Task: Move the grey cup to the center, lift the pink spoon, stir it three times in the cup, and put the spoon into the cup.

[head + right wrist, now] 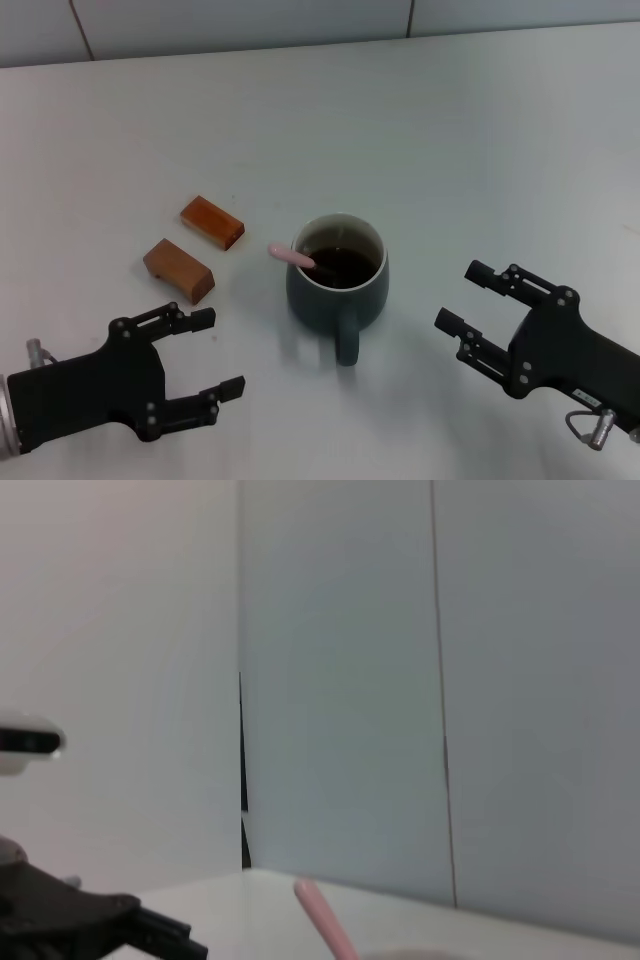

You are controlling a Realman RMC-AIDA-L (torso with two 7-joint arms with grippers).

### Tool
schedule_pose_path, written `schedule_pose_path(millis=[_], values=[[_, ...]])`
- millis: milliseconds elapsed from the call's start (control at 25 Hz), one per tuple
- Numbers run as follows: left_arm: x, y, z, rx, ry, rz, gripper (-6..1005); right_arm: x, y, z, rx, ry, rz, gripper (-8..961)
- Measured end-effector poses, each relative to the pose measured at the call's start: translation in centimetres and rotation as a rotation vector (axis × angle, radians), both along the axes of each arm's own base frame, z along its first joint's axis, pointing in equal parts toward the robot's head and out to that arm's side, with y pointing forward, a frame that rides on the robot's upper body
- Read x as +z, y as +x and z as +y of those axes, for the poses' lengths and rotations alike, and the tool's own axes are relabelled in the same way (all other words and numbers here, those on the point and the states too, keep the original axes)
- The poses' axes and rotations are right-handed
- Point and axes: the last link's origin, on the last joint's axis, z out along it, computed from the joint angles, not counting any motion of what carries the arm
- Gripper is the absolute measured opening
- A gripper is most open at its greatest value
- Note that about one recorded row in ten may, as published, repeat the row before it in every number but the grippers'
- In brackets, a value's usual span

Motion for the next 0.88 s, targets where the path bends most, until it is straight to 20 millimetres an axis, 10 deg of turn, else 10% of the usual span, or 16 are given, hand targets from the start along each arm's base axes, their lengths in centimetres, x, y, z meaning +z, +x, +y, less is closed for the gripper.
schedule_pose_path(millis=[880], values=[[-0.05,0.75,0.30,-0.030,-0.014,0.012,799,-1.18,-0.30,-0.26,0.027,-0.084,-0.034,629]])
